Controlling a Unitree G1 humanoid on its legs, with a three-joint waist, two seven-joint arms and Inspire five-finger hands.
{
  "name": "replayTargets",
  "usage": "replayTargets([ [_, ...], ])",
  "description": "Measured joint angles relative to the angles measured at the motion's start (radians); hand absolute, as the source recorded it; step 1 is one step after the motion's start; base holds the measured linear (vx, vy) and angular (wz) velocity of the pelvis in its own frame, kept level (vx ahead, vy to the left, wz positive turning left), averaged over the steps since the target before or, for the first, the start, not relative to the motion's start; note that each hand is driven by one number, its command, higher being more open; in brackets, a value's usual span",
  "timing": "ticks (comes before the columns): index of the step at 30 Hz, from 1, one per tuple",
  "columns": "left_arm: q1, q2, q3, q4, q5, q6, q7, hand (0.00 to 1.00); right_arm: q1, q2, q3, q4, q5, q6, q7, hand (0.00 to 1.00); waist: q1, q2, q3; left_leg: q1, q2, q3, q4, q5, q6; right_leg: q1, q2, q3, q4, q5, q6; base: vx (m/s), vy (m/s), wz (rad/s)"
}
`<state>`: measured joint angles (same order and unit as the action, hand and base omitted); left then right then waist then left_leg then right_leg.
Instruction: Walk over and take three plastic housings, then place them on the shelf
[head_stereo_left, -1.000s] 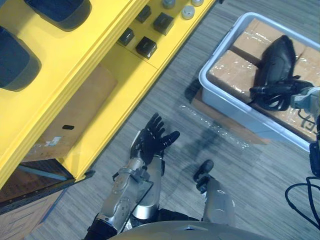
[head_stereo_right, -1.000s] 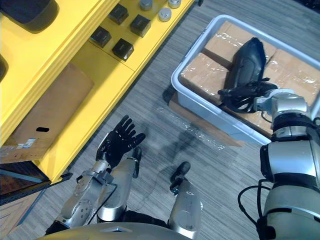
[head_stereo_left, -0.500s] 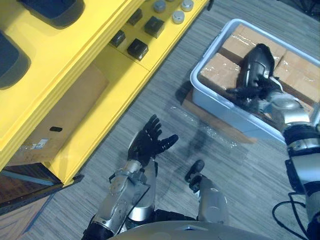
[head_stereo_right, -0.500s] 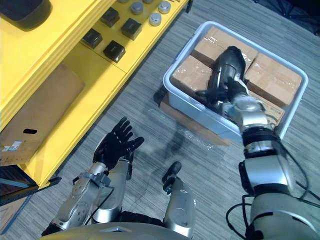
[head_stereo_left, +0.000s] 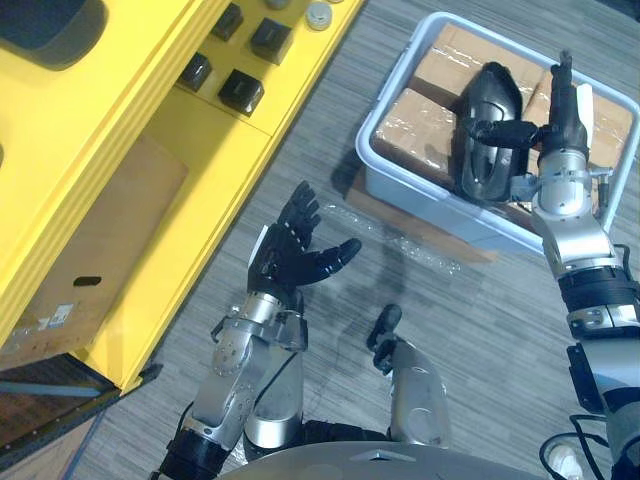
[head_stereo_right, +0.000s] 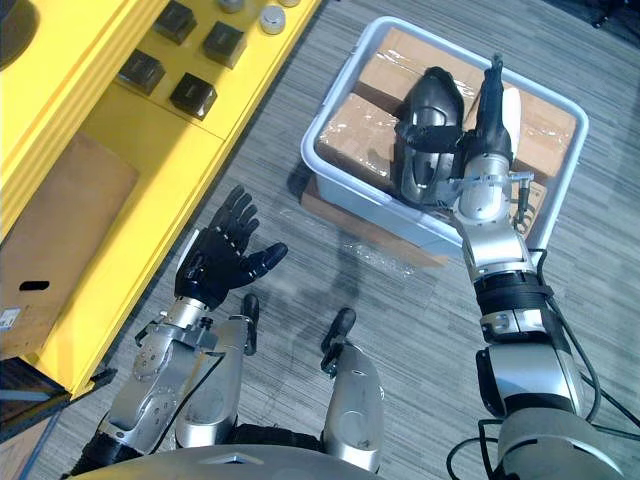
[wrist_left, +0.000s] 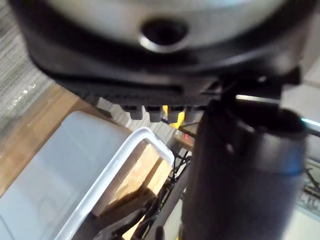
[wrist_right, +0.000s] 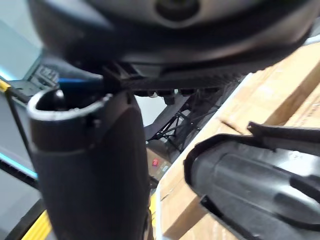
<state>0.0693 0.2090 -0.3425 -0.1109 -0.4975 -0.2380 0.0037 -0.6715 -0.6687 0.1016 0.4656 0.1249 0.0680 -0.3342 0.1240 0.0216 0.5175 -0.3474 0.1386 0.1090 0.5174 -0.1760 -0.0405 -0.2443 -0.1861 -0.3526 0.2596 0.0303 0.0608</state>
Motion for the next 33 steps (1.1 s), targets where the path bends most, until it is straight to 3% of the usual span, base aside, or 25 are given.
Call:
replayTargets([
  [9, -0.157, 0.003, -0.005, 0.001, 0.08, 0.0, 0.027, 1.0, 0.0, 0.015, -0.051, 0.021, 0.04, 0.033, -0.056, 1.0, -0.035, -0.005, 0.001, -0.05, 0.015, 0.039, 0.044, -0.02, 0.008, -0.055, 0.015, 0.046, -0.019, 0.035, 0.0, -0.02, 0.06, -0.18],
  [17, -0.265, -0.026, -0.036, 0.084, 0.066, 0.002, 0.062, 1.0, -0.105, 0.017, -0.06, 0.203, 0.041, 0.077, -0.059, 1.0, -0.047, 0.0, -0.001, -0.103, 0.021, 0.056, 0.081, -0.026, 0.019, -0.104, 0.017, 0.06, -0.025, 0.062, -0.001, -0.04, 0.051, -0.09],
  [19, -0.265, -0.042, -0.044, 0.118, 0.063, 0.003, 0.063, 1.0, -0.139, 0.014, -0.06, 0.258, 0.042, 0.095, -0.059, 1.0, -0.044, 0.013, -0.002, -0.108, 0.021, 0.056, 0.087, -0.028, 0.022, -0.106, 0.015, 0.06, -0.026, 0.063, 0.0, -0.03, 0.057, 0.02],
  [23, -0.271, -0.086, -0.066, 0.171, 0.059, 0.003, 0.09, 1.0, -0.22, -0.076, -0.056, 0.378, 0.042, 0.121, -0.058, 1.0, -0.015, 0.092, 0.0, -0.149, 0.008, 0.049, 0.094, -0.023, 0.038, -0.14, -0.003, 0.056, -0.017, 0.068, 0.008, -0.03, 0.075, 0.09],
  [24, -0.272, -0.096, -0.071, 0.185, 0.033, 0.003, 0.106, 1.0, -0.246, -0.111, -0.05, 0.425, 0.043, 0.128, -0.057, 1.0, 0.003, 0.132, 0.0, -0.16, 0.001, 0.046, 0.099, -0.021, 0.042, -0.147, -0.008, 0.053, -0.012, 0.07, 0.011, -0.01, 0.073, 0.07],
  [26, -0.274, -0.096, -0.068, 0.188, 0.009, 0.001, 0.127, 1.0, -0.269, -0.135, -0.047, 0.462, 0.044, 0.142, -0.053, 1.0, 0.02, 0.158, -0.004, -0.179, -0.009, 0.039, 0.101, -0.014, 0.046, -0.17, -0.018, 0.047, 0.004, 0.07, 0.011, 0.0, 0.058, 0.14],
  [33, -0.27, -0.096, -0.061, 0.215, -0.051, -0.003, 0.14, 1.0, -0.334, -0.195, 0.018, 0.552, 0.06, 0.183, -0.048, 1.0, 0.067, 0.173, -0.014, -0.228, -0.029, -0.003, 0.101, 0.006, 0.051, -0.193, -0.041, 0.001, 0.022, 0.064, 0.004, -0.01, 0.026, 0.21],
])
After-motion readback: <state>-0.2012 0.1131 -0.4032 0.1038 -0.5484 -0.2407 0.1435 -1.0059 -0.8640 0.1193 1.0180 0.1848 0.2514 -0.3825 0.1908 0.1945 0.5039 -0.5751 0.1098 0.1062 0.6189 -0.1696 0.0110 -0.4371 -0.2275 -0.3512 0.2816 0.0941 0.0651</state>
